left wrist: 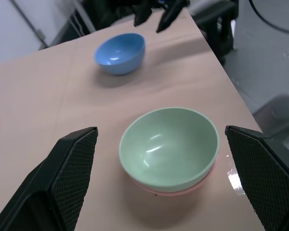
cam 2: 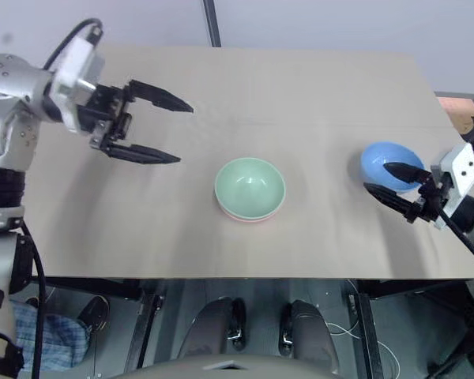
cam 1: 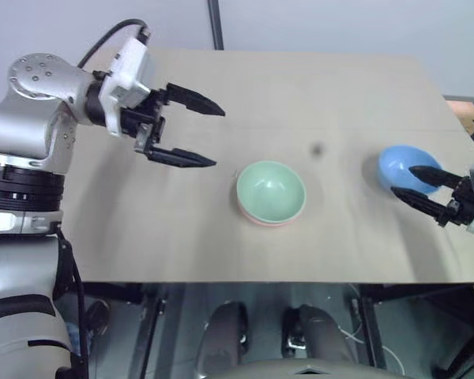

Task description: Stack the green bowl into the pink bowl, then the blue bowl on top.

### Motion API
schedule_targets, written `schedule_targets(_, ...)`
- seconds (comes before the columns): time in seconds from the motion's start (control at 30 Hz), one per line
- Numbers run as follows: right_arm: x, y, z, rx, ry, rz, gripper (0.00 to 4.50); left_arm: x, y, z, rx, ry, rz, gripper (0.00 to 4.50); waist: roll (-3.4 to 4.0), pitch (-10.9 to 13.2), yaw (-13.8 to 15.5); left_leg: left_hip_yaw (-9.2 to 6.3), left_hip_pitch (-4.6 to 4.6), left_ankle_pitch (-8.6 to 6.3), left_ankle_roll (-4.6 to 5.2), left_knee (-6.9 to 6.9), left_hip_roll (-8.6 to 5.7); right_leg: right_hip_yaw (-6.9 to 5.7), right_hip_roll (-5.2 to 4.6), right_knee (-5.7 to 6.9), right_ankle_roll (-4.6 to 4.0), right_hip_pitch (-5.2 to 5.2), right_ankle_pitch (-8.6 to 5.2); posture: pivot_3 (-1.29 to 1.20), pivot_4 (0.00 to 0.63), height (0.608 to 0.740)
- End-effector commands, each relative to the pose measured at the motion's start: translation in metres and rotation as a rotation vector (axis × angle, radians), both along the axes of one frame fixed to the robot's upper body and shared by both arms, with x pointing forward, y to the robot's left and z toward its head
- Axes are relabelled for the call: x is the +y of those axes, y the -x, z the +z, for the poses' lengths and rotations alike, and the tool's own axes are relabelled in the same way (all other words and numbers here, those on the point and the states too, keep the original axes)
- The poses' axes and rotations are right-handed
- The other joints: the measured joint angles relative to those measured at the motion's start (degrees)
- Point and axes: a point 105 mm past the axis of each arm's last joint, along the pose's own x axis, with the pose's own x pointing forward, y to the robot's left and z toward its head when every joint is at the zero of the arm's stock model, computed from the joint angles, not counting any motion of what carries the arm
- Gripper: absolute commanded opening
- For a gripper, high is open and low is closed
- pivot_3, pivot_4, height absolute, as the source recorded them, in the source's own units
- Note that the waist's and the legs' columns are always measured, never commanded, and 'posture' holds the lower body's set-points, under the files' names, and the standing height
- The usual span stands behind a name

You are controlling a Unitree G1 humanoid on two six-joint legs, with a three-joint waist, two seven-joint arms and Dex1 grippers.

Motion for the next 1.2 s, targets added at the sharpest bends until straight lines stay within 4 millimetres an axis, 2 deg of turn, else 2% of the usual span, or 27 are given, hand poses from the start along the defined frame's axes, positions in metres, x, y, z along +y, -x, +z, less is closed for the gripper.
schedule_targets(0.03, -0.008, -0.013, 0.003, -0.004, 0.082, -0.05, 3.27, 0.028, -0.003, 0.011, -0.003, 0.044, 0.134, 4.47, 0.02, 0.01, -0.05, 0.0, 0.0, 0.0, -0.01, 0.0, 0.01, 0.0, 0.0, 0.0, 0.0, -0.01, 0.0, 0.0, 0.15, 0.74)
schedule_targets(0.23, -0.01, -0.027, -0.005, 0.037, 0.172, -0.045, 3.27, 0.047, -0.003, 0.002, 0.032, 0.032, 0.226, 4.47, 0.02, 0.01, -0.1, 0.07, -0.08, 0.12, -0.2, -0.11, 0.0, 0.03, -0.02, -0.02, -0.02, -0.15, -0.01, 0.0, 0.15, 0.74)
schedule_targets(0.3, -0.01, -0.035, -0.013, 0.076, 0.219, -0.053, 3.27, 0.052, -0.004, -0.002, 0.038, 0.03, 0.25, 4.47, 0.02, 0.01, 0.01, 0.06, -0.19, 0.12, -0.2, -0.09, 0.0, 0.03, -0.03, -0.01, -0.01, -0.24, 0.0, 0.0, 0.15, 0.74)
schedule_targets(0.43, -0.016, -0.047, -0.031, 0.169, 0.319, -0.089, 3.27, 0.057, -0.003, -0.003, 0.044, 0.045, 0.269, 4.47, 0.02, 0.01, -0.15, 0.09, -0.23, 0.12, -0.21, -0.08, 0.01, 0.04, -0.04, 0.0, -0.01, -0.31, 0.0, 0.0, 0.15, 0.74)
schedule_targets(0.6, -0.021, -0.051, -0.04, 0.264, 0.385, -0.107, 3.27, 0.061, 0.001, -0.003, 0.053, 0.047, 0.272, 4.47, 0.02, 0.01, -0.12, 0.16, -0.32, 0.13, -0.23, -0.1, 0.0, 0.1, -0.04, 0.02, -0.02, -0.43, 0.0, 0.0, 0.15, 0.74)
schedule_targets(0.63, -0.021, -0.052, -0.041, 0.268, 0.401, -0.105, 2.86, 0.061, 0.0, -0.003, 0.052, 0.047, 0.273, 4.5, 0.02, 0.02, -0.1, 0.18, -0.33, 0.13, -0.23, -0.1, 0.0, 0.11, -0.04, 0.01, -0.02, -0.44, 0.0, 0.0, 0.15, 0.74)
schedule_targets(0.7, -0.022, -0.054, -0.041, 0.265, 0.411, -0.114, 2.45, 0.06, 0.0, -0.003, 0.05, 0.05, 0.275, 4.5, 0.02, 0.02, -0.12, 0.18, -0.33, 0.13, -0.23, -0.1, 0.01, 0.11, -0.05, 0.01, -0.02, -0.44, 0.0, 0.0, 0.15, 0.74)
schedule_targets(0.77, -0.02, -0.054, -0.04, 0.258, 0.414, -0.101, 1.57, 0.06, 0.0, -0.003, 0.049, 0.051, 0.273, 4.5, 0.02, 0.02, -0.11, 0.19, -0.32, 0.13, -0.23, -0.1, 0.0, 0.12, -0.05, 0.01, -0.02, -0.44, 0.0, 0.0, 0.15, 0.74)
schedule_targets(0.8, -0.019, -0.054, -0.04, 0.257, 0.414, -0.095, 0.93, 0.06, 0.0, -0.004, 0.049, 0.051, 0.273, 4.5, 0.02, 0.02, -0.11, 0.19, -0.31, 0.14, -0.23, -0.1, 0.01, 0.11, -0.05, 0.02, -0.02, -0.44, 0.0, 0.0, 0.15, 0.74)
schedule_targets(0.87, -0.019, -0.053, -0.039, 0.256, 0.415, -0.09, 0.23, 0.061, 0.001, -0.005, 0.05, 0.051, 0.273, 4.5, 0.02, 0.01, -0.12, 0.19, -0.31, 0.14, -0.23, -0.1, 0.01, 0.11, -0.05, 0.02, -0.02, -0.44, 0.0, 0.0, 0.15, 0.74)
schedule_targets(0.9, -0.019, -0.053, -0.039, 0.257, 0.416, -0.089, 0.05, 0.061, 0.001, -0.005, 0.052, 0.053, 0.272, 4.5, 0.02, 0.01, -0.13, 0.19, -0.31, 0.14, -0.23, -0.1, 0.01, 0.12, -0.05, 0.02, -0.02, -0.44, 0.0, 0.0, 0.15, 0.74)
schedule_targets(1.1, -0.015, -0.045, -0.041, 0.278, 0.418, -0.048, 0.05, 0.062, 0.001, -0.007, 0.057, 0.056, 0.277, 4.5, 0.02, 0.01, -0.13, 0.2, -0.31, 0.14, -0.23, -0.1, 0.02, 0.12, -0.05, 0.02, -0.02, -0.44, 0.0, 0.0, 0.15, 0.74)
schedule_targets(1.13, -0.01, -0.043, -0.037, 0.25, 0.429, -0.014, 0.05, 0.063, 0.001, -0.007, 0.059, 0.058, 0.278, 4.5, 0.02, 0.01, -0.13, 0.2, -0.31, 0.14, -0.23, -0.1, 0.02, 0.12, -0.05, 0.02, -0.02, -0.44, 0.0, 0.0, 0.15, 0.74)
schedule_targets(1.2, 0.013, -0.035, -0.022, 0.214, 0.416, 0.099, 0.05, 0.064, -0.001, -0.007, 0.06, 0.061, 0.283, 4.5, 0.02, 0.02, -0.13, 0.2, -0.31, 0.14, -0.23, -0.1, 0.02, 0.12, -0.05, 0.02, -0.02, -0.44, 0.0, 0.0, 0.15, 0.74)
